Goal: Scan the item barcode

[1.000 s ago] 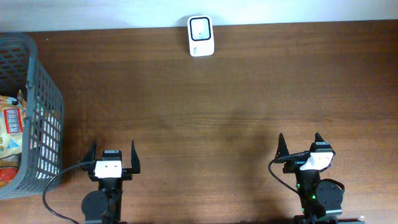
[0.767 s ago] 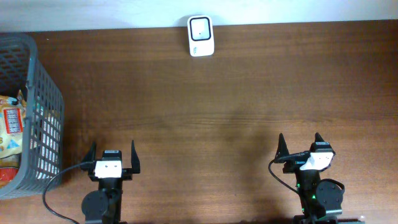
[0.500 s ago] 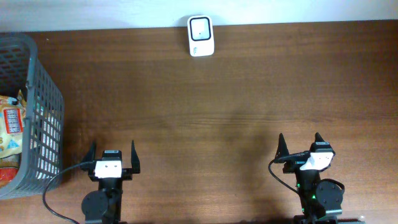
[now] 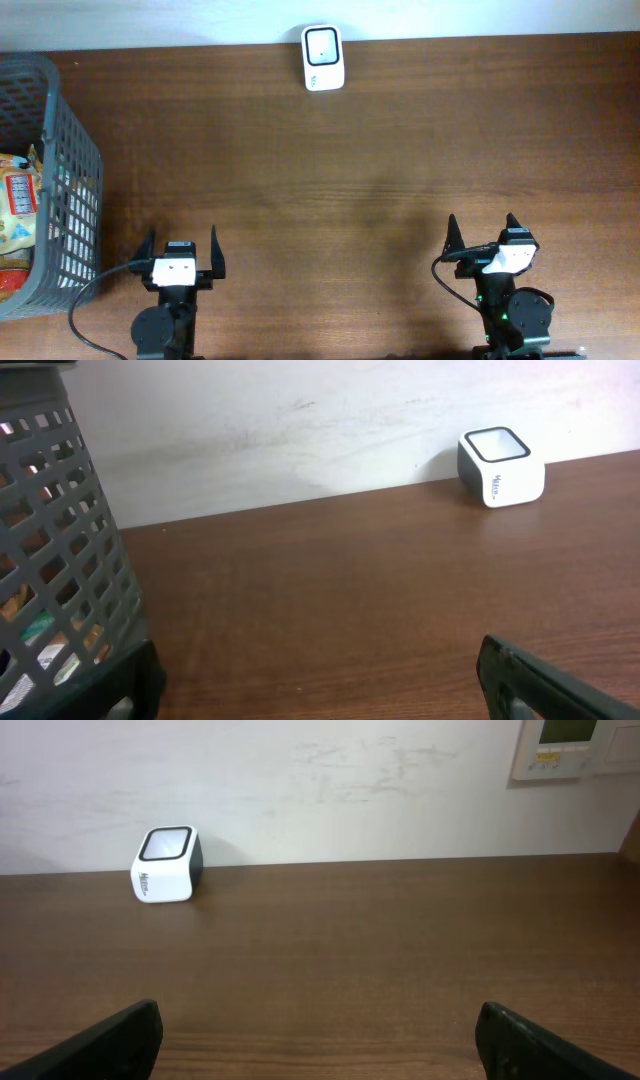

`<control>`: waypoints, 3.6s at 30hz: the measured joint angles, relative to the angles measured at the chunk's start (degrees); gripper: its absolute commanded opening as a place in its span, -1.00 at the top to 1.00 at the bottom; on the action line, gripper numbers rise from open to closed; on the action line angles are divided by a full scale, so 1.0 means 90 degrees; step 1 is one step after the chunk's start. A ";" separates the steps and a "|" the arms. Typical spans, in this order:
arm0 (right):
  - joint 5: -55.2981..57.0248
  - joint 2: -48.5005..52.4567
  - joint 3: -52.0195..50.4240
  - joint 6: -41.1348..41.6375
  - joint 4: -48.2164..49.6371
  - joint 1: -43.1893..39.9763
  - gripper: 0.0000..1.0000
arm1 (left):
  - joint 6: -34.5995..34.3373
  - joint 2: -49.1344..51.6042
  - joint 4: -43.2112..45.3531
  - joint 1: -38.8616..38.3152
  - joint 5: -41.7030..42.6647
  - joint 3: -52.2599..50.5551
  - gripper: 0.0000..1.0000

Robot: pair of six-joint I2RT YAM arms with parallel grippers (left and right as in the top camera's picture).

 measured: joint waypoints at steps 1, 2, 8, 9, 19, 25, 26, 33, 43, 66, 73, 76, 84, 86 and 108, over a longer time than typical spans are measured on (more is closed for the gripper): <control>0.0000 0.0000 0.0000 0.0000 0.0000 0.0000 -0.97 | 0.0000 0.0000 0.0000 0.0000 0.0000 0.0000 -0.98; 0.0002 0.0000 0.0000 0.0000 0.0000 0.0000 -0.98 | 0.0000 0.0000 0.0000 0.0000 0.0000 0.0000 -0.98; 0.0002 0.0000 0.0000 0.0000 0.0000 0.0000 -0.97 | 0.0000 0.0000 0.0000 0.0000 0.0000 0.0000 -0.98; 0.0000 0.0000 0.0000 -0.0002 0.0000 0.0000 -0.97 | 0.0000 0.0000 0.0000 0.0000 0.0000 0.0000 -0.98; 0.0000 0.0000 0.0000 0.0000 0.0000 0.0000 -0.97 | 0.0000 0.0000 0.0000 0.0000 0.0000 0.0000 -0.98; 0.0000 0.0000 0.0000 0.0000 0.0000 0.0000 -0.97 | 0.0000 0.0000 0.0000 0.0000 0.0000 0.0000 -0.98; 0.0000 0.0000 0.0000 0.0002 0.0000 0.0000 -0.97 | 0.0000 0.0000 0.0000 0.0000 0.0000 0.0000 -0.98; 0.0000 0.0000 0.0000 0.0002 0.0000 0.0000 -0.97 | 0.0000 0.0000 0.0000 0.0000 0.0000 0.0000 -0.98; 0.0000 0.0000 0.0000 0.0000 0.0000 0.0000 -0.97 | 0.0000 0.0000 0.0000 0.0000 0.0000 0.0000 -0.98; 0.0049 0.0000 0.0000 -0.0002 0.0005 0.0000 -0.97 | 0.0000 0.0000 0.0000 0.0000 0.0000 0.0002 -0.98; -0.0022 0.0000 0.0000 0.0002 0.0005 0.0000 -0.97 | -0.0002 0.0000 -0.0333 0.0000 0.0024 0.0466 -0.98; -0.0148 0.0000 0.0000 0.0000 0.0007 0.0000 -0.97 | -0.0002 0.0007 -0.0947 0.0000 0.0049 0.0935 -0.98; -0.0192 0.0000 0.0000 0.0000 0.0143 0.0000 -0.97 | -0.0002 0.0007 -0.0998 0.0000 0.0049 0.1185 -0.98; -0.0192 0.0000 0.0000 -0.0005 0.0153 0.0000 -0.97 | -0.0002 0.0007 -0.1144 0.0000 0.0049 0.1387 -0.98; -0.0211 0.0000 0.0070 0.0002 -0.0163 0.0000 -0.97 | -0.0250 0.9301 -0.6819 0.0345 -0.0517 1.1040 -0.93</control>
